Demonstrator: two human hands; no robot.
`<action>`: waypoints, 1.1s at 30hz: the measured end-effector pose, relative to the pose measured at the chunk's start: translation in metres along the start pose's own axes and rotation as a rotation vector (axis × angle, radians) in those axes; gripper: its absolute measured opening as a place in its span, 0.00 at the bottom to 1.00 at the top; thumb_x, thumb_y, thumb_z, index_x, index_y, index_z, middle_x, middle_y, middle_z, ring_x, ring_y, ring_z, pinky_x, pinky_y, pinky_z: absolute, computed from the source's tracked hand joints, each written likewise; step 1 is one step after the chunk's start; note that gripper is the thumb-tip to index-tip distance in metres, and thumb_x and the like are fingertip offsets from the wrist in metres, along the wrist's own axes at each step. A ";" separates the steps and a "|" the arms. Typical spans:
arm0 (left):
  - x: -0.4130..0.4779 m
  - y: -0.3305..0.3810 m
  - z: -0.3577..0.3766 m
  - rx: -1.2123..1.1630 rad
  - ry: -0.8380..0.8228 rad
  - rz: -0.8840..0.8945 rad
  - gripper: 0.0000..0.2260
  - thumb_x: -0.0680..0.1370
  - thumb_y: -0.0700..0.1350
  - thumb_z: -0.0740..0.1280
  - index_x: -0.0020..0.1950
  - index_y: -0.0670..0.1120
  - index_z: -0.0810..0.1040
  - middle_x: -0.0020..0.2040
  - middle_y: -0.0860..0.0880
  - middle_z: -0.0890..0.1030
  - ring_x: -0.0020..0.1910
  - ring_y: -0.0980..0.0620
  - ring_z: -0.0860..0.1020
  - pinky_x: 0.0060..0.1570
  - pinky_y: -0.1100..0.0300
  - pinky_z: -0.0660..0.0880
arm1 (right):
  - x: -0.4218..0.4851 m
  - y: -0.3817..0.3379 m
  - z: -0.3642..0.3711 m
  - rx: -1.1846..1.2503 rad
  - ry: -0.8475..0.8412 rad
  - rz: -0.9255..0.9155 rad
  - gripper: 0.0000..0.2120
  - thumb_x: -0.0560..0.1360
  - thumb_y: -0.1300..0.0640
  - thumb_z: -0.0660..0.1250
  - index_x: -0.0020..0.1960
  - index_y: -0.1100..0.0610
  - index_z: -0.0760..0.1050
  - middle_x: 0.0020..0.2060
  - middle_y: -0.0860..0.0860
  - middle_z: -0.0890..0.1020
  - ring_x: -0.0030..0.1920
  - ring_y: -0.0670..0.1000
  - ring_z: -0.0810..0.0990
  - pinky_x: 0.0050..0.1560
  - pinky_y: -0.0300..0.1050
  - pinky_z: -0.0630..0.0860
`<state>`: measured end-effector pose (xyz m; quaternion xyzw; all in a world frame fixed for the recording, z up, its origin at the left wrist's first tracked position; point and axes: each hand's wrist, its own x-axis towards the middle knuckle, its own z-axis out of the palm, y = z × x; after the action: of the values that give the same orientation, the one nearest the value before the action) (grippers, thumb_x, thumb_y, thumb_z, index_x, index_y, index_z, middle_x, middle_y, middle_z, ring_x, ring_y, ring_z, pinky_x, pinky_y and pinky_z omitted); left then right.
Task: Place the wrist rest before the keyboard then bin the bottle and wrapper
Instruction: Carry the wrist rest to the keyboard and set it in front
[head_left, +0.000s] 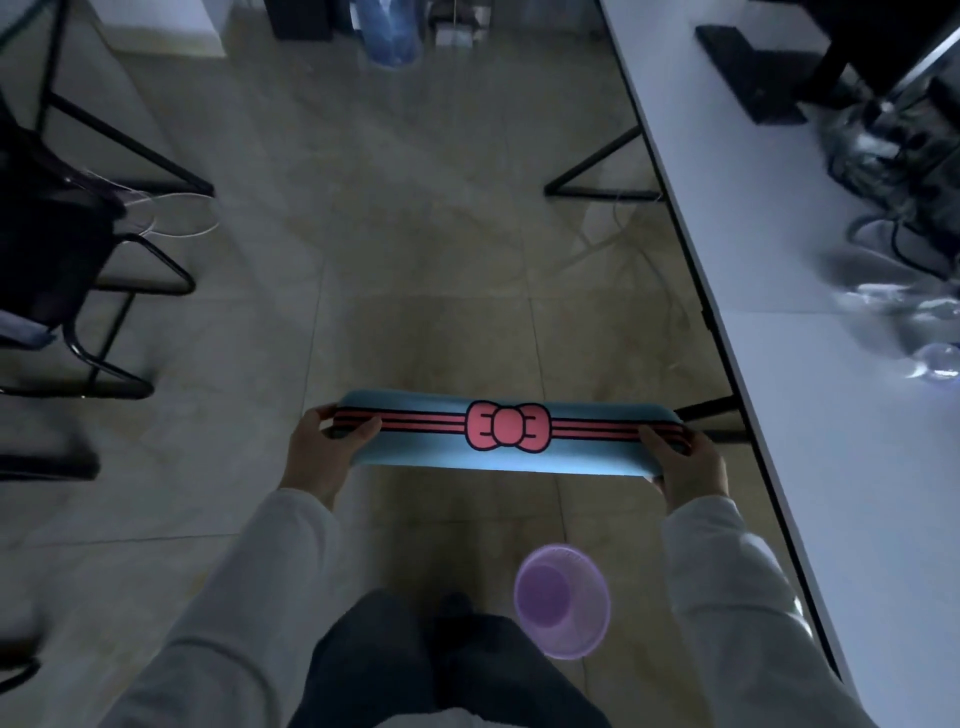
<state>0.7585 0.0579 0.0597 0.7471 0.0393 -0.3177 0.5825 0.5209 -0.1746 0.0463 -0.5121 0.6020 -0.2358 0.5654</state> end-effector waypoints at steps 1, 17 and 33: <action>0.010 0.007 0.002 -0.004 0.006 0.001 0.25 0.71 0.38 0.70 0.66 0.38 0.67 0.62 0.37 0.75 0.54 0.45 0.75 0.63 0.46 0.73 | 0.008 -0.007 0.007 0.004 -0.002 0.003 0.24 0.68 0.57 0.71 0.61 0.64 0.72 0.50 0.57 0.77 0.57 0.63 0.77 0.61 0.62 0.73; 0.263 0.169 0.064 0.132 -0.173 0.053 0.17 0.70 0.42 0.72 0.55 0.44 0.72 0.51 0.44 0.79 0.54 0.43 0.78 0.56 0.49 0.75 | 0.154 -0.133 0.149 0.015 0.194 0.060 0.25 0.69 0.56 0.71 0.62 0.64 0.72 0.51 0.57 0.77 0.55 0.61 0.77 0.58 0.61 0.76; 0.440 0.282 0.201 0.345 -0.325 0.071 0.20 0.70 0.44 0.71 0.60 0.41 0.73 0.53 0.44 0.78 0.54 0.45 0.77 0.60 0.46 0.73 | 0.317 -0.210 0.203 0.122 0.362 0.186 0.22 0.70 0.59 0.69 0.62 0.64 0.71 0.51 0.57 0.76 0.51 0.57 0.75 0.51 0.54 0.77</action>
<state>1.1429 -0.3491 0.0455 0.7756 -0.1362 -0.4153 0.4555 0.8340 -0.4716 0.0377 -0.3685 0.7231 -0.3069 0.4971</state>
